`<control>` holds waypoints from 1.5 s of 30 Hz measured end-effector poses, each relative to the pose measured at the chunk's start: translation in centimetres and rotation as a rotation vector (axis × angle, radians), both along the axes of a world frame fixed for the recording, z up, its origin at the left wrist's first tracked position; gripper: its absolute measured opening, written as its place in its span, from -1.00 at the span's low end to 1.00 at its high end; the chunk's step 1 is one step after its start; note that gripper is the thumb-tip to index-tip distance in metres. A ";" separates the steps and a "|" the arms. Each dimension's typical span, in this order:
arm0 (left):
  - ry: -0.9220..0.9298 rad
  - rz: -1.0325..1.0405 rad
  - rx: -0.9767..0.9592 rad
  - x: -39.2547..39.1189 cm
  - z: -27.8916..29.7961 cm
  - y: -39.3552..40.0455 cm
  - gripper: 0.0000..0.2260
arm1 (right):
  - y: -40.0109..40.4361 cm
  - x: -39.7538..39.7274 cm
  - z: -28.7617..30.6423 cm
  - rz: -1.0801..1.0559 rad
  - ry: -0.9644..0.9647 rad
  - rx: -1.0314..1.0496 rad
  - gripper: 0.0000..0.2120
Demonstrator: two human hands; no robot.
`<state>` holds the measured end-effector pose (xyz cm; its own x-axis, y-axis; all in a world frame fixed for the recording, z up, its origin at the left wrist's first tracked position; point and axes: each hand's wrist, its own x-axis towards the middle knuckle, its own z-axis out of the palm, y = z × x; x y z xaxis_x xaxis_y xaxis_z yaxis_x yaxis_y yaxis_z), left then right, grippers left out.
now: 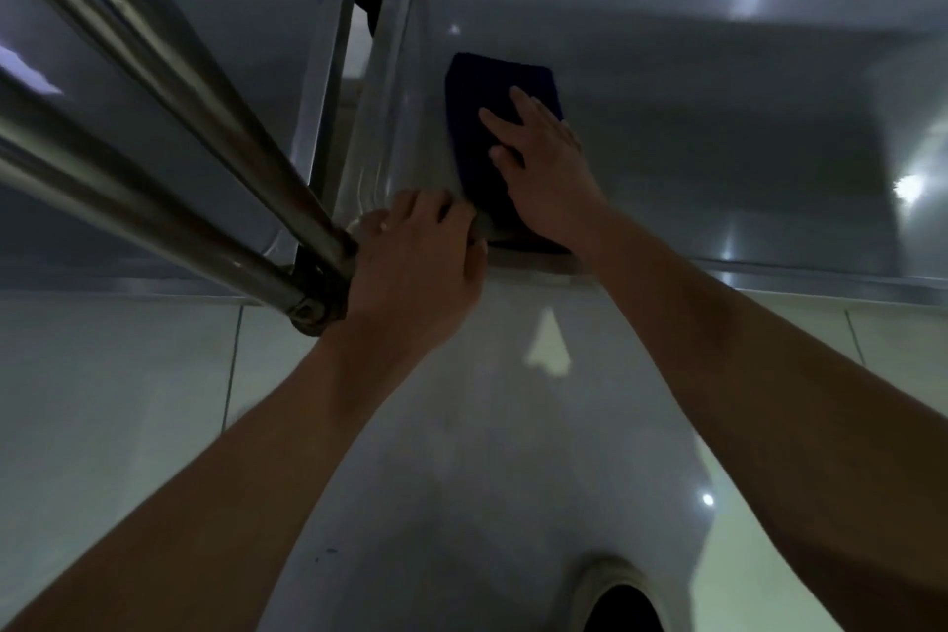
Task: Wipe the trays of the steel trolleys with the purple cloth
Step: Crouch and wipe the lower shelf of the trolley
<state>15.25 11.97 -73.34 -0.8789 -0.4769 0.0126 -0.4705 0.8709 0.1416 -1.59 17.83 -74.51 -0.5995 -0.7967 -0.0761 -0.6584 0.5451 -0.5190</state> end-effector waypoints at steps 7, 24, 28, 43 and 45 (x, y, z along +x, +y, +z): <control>0.006 -0.121 0.105 -6.4 0.3 5.3 -0.72 | 10.9 -4.7 0.5 -0.223 0.014 -0.014 -0.57; 0.016 -0.156 0.093 -11.2 -0.6 8.3 -0.70 | 20.9 -9.9 0.3 -0.514 0.116 0.053 -0.56; 0.069 -0.177 0.211 -10.2 -0.3 6.3 -0.68 | 17.4 -10.2 0.1 -0.462 0.097 0.018 -0.58; -0.070 0.085 -0.035 -1.2 0.3 -3.6 -0.63 | -5.6 -3.6 -0.7 0.005 0.040 0.018 -0.56; -0.080 0.049 -0.047 -0.8 -0.1 -3.5 -0.61 | -8.5 -2.0 -0.5 0.098 0.025 0.018 -0.56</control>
